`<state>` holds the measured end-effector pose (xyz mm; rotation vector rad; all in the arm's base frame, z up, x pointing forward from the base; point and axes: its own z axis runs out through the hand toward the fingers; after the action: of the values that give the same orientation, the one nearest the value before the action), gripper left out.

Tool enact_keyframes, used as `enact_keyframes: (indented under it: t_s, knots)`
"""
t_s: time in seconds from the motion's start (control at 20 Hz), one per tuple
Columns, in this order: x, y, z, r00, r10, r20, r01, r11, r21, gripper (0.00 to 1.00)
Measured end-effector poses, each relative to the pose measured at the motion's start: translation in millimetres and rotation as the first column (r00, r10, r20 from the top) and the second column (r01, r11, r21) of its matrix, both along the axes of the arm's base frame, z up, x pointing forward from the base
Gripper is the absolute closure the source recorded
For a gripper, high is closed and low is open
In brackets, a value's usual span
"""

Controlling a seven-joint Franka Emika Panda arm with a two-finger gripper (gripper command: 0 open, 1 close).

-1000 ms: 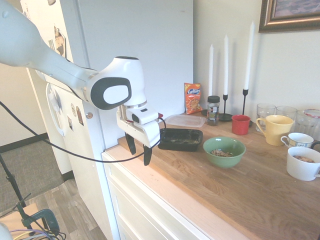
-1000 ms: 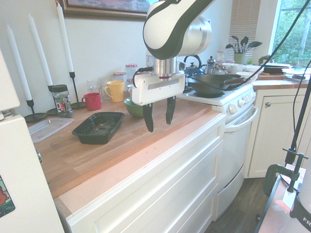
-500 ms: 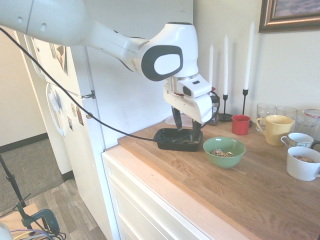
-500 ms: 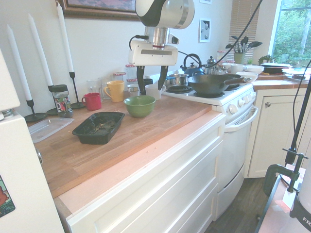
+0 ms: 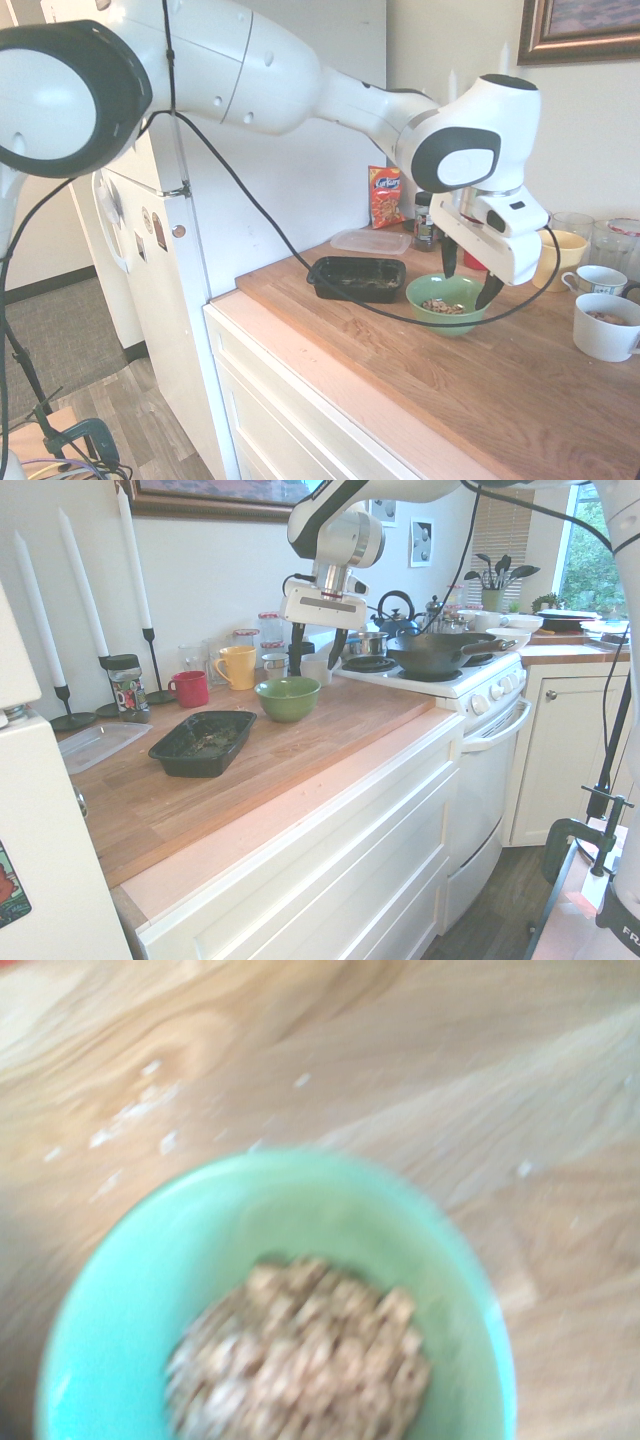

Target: Pour the cereal into the box

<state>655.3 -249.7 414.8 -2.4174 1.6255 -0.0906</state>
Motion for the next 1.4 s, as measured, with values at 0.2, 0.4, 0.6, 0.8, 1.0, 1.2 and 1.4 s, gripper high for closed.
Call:
enact_keyframes:
  t_s: [0.2,0.4,0.6,0.8,1.0,1.2,1.4]
  knots:
    - [13.0,-14.1,-21.7,1.000,-0.014,-0.016,0.015,1.000,0.014,0.00]
    - [20.3,-19.0,-49.7,0.999,-0.017,-0.044,0.018,1.000,0.021,0.00]
    - [23.1,-20.7,-70.5,0.998,-0.018,-0.066,0.020,0.999,0.025,1.00]
    - [27.3,-15.8,-75.7,0.998,-0.009,-0.069,0.011,0.999,0.031,1.00]
    - [29.7,-9.9,-81.1,0.997,-0.003,-0.075,0.005,0.999,0.036,1.00]
    - [30.5,-7.8,-83.7,0.997,-0.003,-0.075,0.006,0.999,0.044,1.00]
    - [32.0,-4.1,-85.4,0.997,-0.002,-0.073,0.006,0.998,0.055,1.00]
